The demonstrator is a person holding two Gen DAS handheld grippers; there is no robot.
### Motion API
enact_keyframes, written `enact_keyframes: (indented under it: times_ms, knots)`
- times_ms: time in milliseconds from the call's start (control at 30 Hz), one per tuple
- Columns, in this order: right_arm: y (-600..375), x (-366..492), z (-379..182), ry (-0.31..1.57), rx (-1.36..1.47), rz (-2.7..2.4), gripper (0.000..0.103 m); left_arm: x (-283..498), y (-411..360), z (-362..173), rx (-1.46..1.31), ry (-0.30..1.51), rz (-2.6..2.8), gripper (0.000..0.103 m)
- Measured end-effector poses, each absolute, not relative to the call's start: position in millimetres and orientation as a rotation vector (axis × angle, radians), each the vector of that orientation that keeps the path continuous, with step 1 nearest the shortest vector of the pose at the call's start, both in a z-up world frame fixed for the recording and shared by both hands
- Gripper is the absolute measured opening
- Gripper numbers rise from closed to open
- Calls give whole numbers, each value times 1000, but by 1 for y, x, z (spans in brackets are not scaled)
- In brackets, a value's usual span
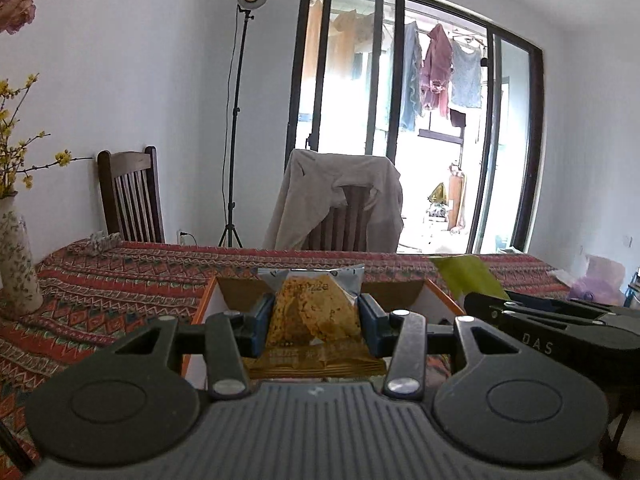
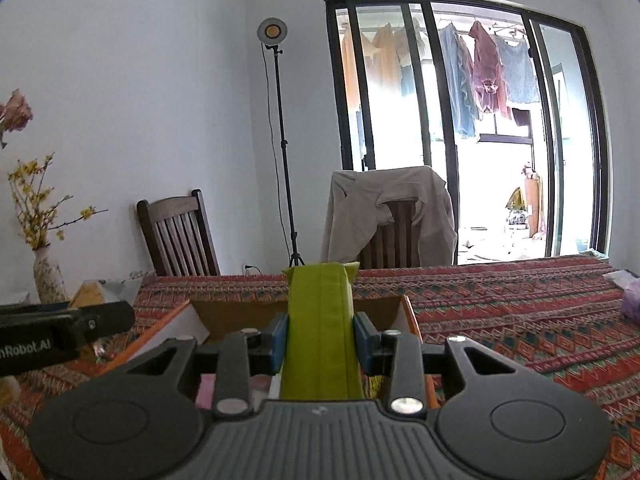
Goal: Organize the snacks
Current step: 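Carry both held snacks over the orange box and open both grippers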
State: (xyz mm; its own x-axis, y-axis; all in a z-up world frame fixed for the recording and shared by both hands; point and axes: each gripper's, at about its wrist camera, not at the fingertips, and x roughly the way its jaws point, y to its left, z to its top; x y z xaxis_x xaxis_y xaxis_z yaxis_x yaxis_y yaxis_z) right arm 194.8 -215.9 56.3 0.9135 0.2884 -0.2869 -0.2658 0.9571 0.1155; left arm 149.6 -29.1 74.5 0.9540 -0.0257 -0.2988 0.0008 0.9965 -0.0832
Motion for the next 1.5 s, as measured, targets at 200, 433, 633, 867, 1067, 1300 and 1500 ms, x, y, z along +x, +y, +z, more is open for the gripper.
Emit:
enact_keyframes:
  times_ms: [200,433,633,867,1067,1300,1500]
  knots:
    - [-204,231,55,317,81,284,34,188,-25,71,-111,315,11,46]
    - [-205,267,31,333,127,277,34,227,-11,52,-143,328,54,46]
    - [-213,280,10,394,169,295,34,243,8,32,-167,365,75,46]
    - [-205,279,2,420,129,286,34,241,1,23,-128,378,65,46]
    - [-207,276,-1,419,135,273,79,231,5,22,-168,332,94,103]
    - [-208,273,-2,411,125,255,103,229,10,23,-208,341,99,103]
    - [-208,270,0,401,121,248,103,229,14,24,-229,345,100,103]
